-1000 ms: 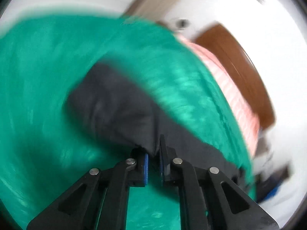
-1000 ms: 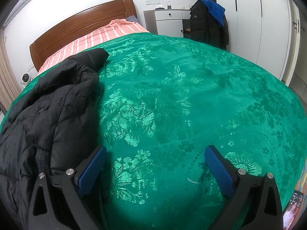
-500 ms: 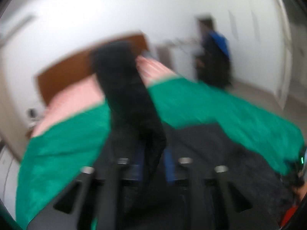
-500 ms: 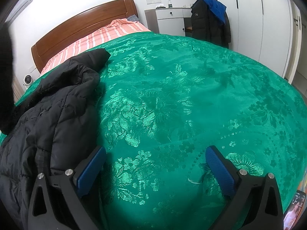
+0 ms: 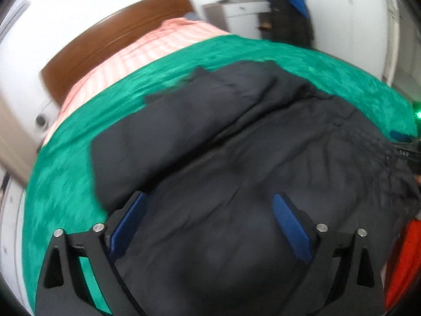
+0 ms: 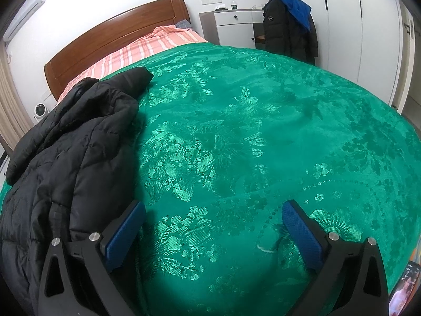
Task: Fold large clothes
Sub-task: 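Release the sleeve and raise the left gripper above the jacket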
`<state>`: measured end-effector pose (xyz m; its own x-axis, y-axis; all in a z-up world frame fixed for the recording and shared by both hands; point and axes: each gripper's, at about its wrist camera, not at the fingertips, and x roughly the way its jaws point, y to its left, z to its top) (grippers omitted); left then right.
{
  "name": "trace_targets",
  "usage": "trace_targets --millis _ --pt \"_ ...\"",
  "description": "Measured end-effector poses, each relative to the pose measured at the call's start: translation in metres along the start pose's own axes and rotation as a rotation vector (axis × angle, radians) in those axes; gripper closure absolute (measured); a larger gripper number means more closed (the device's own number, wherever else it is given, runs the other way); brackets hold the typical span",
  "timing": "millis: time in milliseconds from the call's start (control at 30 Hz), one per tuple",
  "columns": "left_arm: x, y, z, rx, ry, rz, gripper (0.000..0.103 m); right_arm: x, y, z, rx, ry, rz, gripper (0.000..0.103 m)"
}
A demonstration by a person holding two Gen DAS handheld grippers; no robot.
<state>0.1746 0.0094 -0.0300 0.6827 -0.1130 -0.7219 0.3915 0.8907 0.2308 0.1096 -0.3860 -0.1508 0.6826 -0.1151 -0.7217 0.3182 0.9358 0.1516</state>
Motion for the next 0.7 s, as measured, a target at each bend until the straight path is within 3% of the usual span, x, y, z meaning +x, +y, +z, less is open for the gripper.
trace_targets --millis 200,367,500,700 --pt "-0.037 0.069 -0.058 -0.191 0.034 0.128 0.004 0.002 0.002 0.001 -0.002 0.002 -0.005 0.000" --pt "-0.049 0.104 -0.099 -0.435 0.042 0.117 0.003 0.003 0.002 0.001 -0.004 0.002 -0.008 0.000" --pt "-0.036 0.097 -0.128 -0.514 0.085 0.116 0.003 0.003 0.002 0.001 -0.004 0.002 -0.007 0.000" --pt "-0.025 0.072 -0.132 -0.547 0.097 0.070 0.003 0.003 0.002 0.001 -0.004 0.003 -0.007 0.000"
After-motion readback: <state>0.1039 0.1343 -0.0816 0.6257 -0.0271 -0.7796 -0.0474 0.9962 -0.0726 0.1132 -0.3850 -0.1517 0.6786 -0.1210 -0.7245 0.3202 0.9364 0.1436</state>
